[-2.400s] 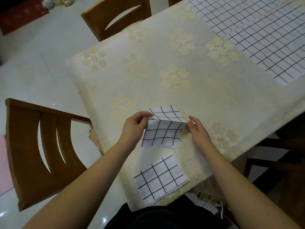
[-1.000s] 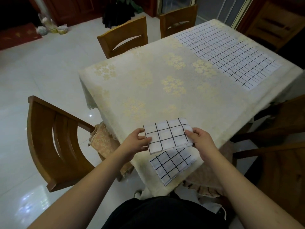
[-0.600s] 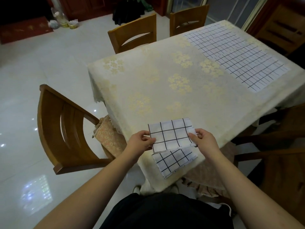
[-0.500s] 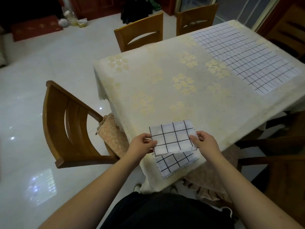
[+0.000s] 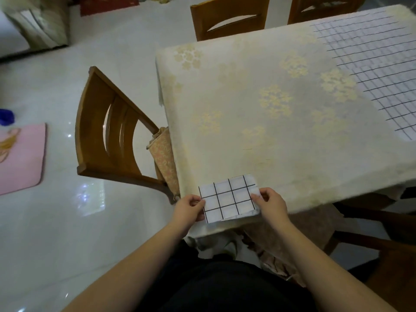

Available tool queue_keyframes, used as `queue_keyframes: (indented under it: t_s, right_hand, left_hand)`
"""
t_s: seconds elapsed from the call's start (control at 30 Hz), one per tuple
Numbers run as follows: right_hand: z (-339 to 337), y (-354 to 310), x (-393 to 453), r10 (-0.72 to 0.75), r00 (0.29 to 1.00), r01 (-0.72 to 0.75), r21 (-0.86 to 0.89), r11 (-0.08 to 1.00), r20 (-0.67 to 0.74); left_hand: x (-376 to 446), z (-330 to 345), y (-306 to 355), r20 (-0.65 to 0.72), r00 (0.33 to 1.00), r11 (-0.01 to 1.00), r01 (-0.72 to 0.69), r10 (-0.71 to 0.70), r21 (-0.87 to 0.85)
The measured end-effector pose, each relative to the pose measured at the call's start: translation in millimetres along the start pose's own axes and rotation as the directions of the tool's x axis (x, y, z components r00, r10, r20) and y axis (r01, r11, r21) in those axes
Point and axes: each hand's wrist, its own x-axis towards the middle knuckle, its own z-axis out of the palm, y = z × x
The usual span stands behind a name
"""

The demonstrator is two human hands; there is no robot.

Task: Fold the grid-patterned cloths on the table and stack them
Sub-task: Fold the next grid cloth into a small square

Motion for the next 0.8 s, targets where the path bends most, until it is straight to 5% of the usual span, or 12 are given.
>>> queue_keyframes:
  t_s: [0.33,0.63,0.73,0.8]
  right_hand:
    - [4.8,5.6,13.1,0.016,0.998,-0.011,-0.081,0.997,0.059]
    - [-0.6,5.8,14.4,-0.017,0.999,0.020,-0.072,0.997,0.038]
    - [-6.1,4.2,12.5,-0.041,0.993,0.037,-0.037,0.999,-0.112]
    - [-4.7,5.7,11.6,-0.154,0.974,0.129,-0.153,0.980,-0.163]
  left_hand:
    - [8.5,13.0,-3.2,-0.127,0.991,0.998,0.037,-0.029,0.059]
    - [2.5,18.9,-4.5,-0.232,0.969,0.943,-0.006,0.087,0.331]
    - [-2.7,20.8,-3.4,-0.255,0.943,0.886,-0.080,0.216,0.456]
    - [-1.8,21.9,-7.8,-0.173,0.880,0.737,-0.248,0.443,0.629]
